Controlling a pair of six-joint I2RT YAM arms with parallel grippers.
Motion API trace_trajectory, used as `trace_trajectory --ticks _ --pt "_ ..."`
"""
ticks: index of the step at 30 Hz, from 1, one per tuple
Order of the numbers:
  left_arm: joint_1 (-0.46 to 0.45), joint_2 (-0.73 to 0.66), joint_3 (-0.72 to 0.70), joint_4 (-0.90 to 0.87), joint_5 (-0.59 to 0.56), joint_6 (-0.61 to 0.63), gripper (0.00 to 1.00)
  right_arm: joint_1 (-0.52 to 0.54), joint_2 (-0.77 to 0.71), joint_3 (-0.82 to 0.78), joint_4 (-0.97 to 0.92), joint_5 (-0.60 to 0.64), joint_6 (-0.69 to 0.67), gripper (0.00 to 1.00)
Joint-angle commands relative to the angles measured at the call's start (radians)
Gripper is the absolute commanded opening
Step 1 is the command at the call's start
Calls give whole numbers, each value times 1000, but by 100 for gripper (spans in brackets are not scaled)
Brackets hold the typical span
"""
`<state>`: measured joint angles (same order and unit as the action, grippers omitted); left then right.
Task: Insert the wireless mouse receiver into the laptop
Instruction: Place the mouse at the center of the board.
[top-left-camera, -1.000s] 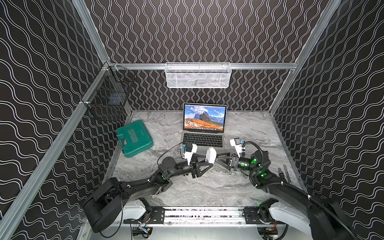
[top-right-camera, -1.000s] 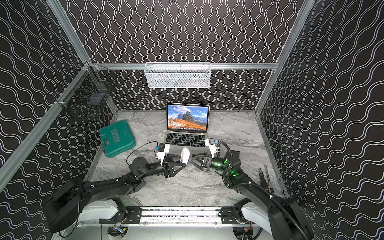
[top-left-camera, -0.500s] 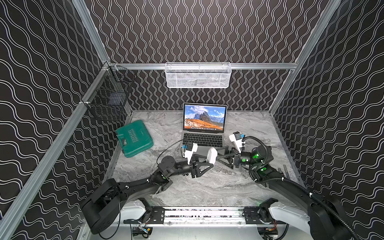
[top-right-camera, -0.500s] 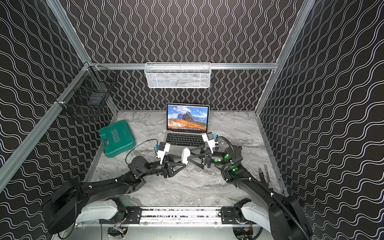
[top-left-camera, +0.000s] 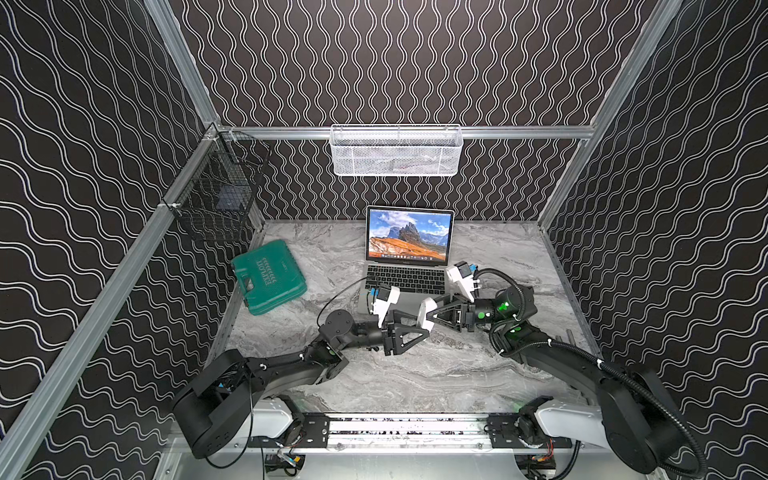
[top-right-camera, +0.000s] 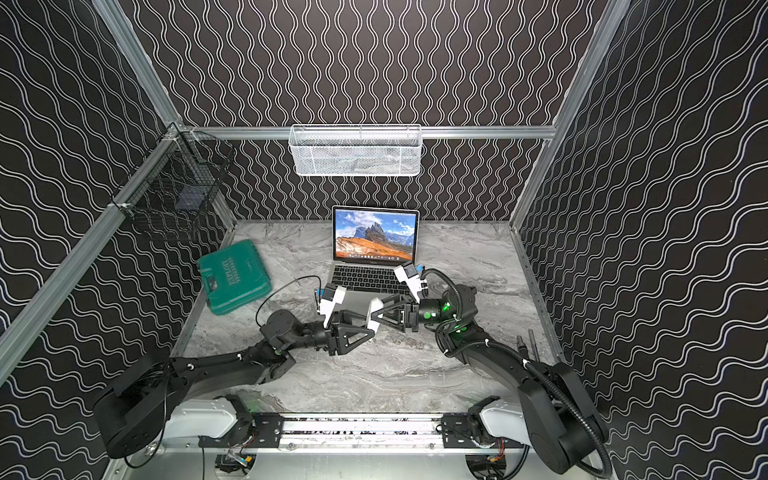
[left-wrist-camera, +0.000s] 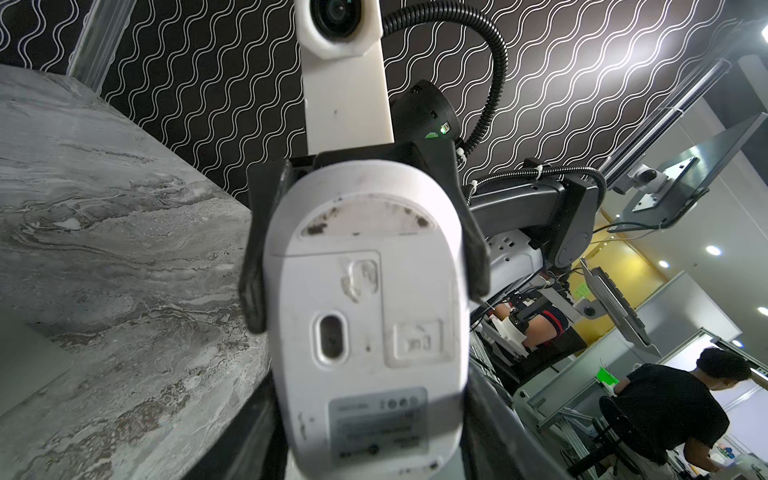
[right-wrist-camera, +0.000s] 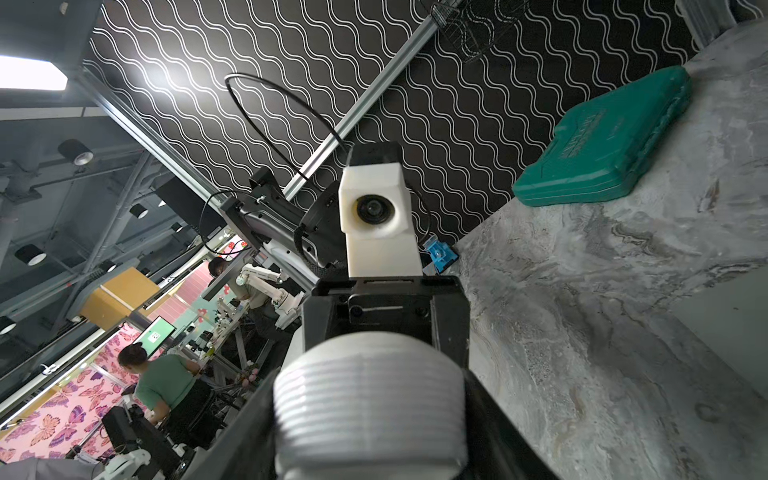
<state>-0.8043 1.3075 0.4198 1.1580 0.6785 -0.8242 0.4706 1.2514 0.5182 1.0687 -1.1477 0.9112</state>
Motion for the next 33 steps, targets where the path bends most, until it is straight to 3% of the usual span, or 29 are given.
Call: trace_trajectory --ticks 1,3,4,8,9,12,15,18,20,21,22,26,28,33 --pt "3 0 -3 43 6 25 10 5 -1 3 -12 -37 11 44" --pt "16 -2 -23 46 -15 26 20 4 -23 18 -173 -15 -99 38" --pt "26 -4 -33 46 -23 28 31 3 -38 33 -297 8 -186 37" --pt "77 -17 -71 44 -28 36 92 2 -73 133 -767 129 -509 34" --pt "91 -25 -80 40 -24 42 99 1 -70 158 -863 168 -571 35" --pt "140 -56 -118 27 -16 62 99 2 -44 210 -1066 275 -709 36" --pt "232 -135 -188 -62 -38 123 99 9 -4 277 -1240 487 -801 36" --pt "325 -314 -206 -436 -154 313 99 62 97 385 -1472 767 -891 36" --pt "343 -421 -154 -781 -332 473 99 119 175 447 -1585 905 -923 37" --pt "348 -455 -127 -911 -456 501 99 157 211 471 -1642 970 -933 37" --pt "361 -480 -119 -960 -509 516 99 195 243 473 -1678 1012 -941 38" --pt "390 -530 -116 -984 -644 571 99 298 338 523 -1737 1069 -945 41" --pt "398 -517 -107 -981 -708 612 99 320 355 524 -1742 1061 -955 48" --pt "409 -414 -85 -890 -842 699 99 359 393 504 -1727 1075 -958 81"
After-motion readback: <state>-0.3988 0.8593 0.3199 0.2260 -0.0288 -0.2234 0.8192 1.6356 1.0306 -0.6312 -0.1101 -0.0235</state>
